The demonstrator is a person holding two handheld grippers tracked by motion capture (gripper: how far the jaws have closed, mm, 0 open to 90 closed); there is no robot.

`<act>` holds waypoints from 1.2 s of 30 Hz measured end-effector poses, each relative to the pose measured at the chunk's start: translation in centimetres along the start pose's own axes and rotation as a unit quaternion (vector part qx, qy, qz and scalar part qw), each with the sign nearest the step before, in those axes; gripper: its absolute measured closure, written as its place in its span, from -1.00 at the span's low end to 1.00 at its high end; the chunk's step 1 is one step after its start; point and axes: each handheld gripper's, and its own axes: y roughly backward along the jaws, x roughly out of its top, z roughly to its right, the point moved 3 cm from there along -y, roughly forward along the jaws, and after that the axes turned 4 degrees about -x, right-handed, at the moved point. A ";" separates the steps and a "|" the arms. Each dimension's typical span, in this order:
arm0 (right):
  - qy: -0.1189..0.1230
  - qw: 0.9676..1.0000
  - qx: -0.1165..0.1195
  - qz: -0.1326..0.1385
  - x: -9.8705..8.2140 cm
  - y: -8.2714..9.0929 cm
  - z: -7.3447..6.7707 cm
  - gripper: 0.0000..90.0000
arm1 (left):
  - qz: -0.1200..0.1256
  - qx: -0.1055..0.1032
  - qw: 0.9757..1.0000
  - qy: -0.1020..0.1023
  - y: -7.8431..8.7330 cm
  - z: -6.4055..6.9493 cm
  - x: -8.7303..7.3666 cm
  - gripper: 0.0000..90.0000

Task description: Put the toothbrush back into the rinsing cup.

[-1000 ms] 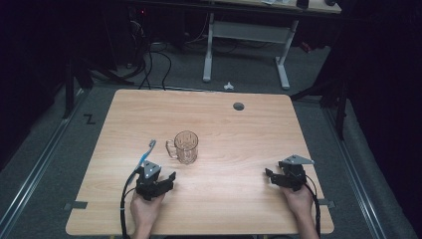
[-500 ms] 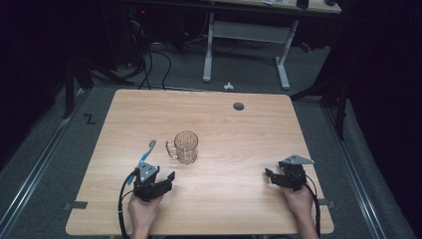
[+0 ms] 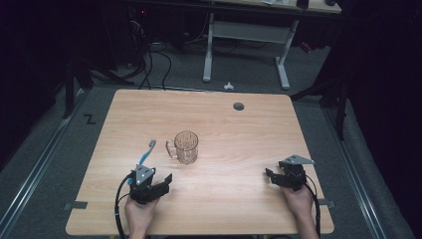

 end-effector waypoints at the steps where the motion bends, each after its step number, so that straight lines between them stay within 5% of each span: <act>1: 0.000 1.000 0.000 0.000 0.0 0.0 0.0 -0.25 | 0.000 0.000 1.000 0.000 0.0 0.0 0.0 -0.25; 25: 0.000 1.000 0.001 -0.001 0.0 0.0 0.0 -0.25 | -0.059 0.025 0.998 -0.008 1.5 -2.4 0.7 -0.32; 36: 0.000 1.000 0.001 0.000 0.0 0.0 0.0 -0.25 | -0.088 0.050 0.995 -0.019 1.9 -3.5 1.3 -0.29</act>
